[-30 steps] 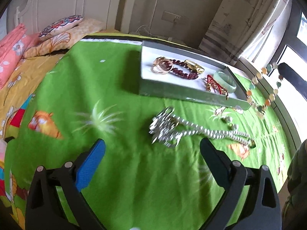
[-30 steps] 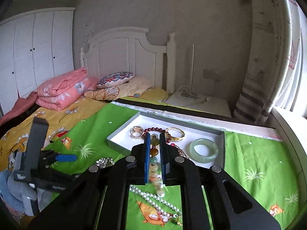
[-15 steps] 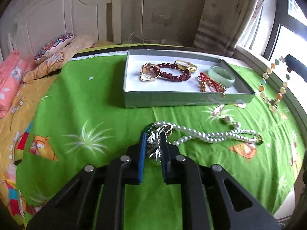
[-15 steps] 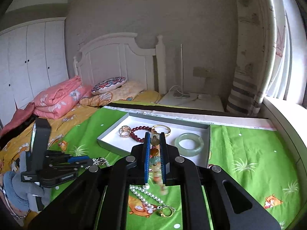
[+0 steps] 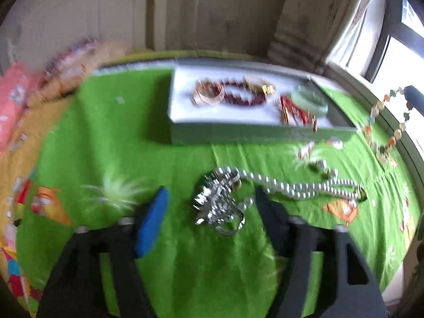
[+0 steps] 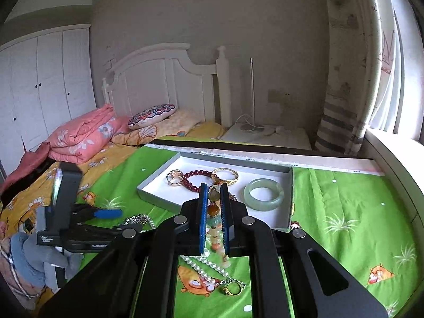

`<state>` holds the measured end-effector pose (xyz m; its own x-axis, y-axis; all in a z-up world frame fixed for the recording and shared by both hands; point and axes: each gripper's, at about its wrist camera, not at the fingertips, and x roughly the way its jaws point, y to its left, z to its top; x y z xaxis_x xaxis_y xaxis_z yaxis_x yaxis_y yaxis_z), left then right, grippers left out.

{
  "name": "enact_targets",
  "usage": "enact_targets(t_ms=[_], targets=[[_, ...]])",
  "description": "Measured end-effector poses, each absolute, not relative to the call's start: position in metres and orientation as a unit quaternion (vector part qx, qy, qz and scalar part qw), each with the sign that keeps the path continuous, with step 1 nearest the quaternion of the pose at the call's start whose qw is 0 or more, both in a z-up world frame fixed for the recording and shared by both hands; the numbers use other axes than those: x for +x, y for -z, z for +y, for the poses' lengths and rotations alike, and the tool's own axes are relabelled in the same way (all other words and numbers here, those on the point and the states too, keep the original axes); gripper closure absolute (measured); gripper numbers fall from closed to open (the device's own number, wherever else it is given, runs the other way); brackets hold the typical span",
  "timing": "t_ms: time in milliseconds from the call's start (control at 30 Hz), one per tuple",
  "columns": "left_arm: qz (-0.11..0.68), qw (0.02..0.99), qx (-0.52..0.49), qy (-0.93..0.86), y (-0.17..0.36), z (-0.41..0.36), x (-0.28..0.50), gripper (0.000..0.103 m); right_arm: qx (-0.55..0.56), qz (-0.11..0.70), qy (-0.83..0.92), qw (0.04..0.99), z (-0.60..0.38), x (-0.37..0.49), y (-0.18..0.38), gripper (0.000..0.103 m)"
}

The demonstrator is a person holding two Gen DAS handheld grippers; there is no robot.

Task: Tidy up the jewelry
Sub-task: 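Grasp the bead bracelet with the right tool while the left tool grasps the silver brooch, then carry the bracelet and brooch into the tray and open both tools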

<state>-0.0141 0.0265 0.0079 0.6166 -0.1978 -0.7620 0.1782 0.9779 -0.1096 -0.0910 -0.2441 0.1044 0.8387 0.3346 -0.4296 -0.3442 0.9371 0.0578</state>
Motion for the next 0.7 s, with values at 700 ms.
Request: enact_targets(t_ms=[700], targets=[[0.36, 0.924, 0.049, 0.118, -0.061, 0.003, -0.044, 0.073, -0.003, 0.213, -0.182, 0.96, -0.246, -0.093, -0.111, 0.093]])
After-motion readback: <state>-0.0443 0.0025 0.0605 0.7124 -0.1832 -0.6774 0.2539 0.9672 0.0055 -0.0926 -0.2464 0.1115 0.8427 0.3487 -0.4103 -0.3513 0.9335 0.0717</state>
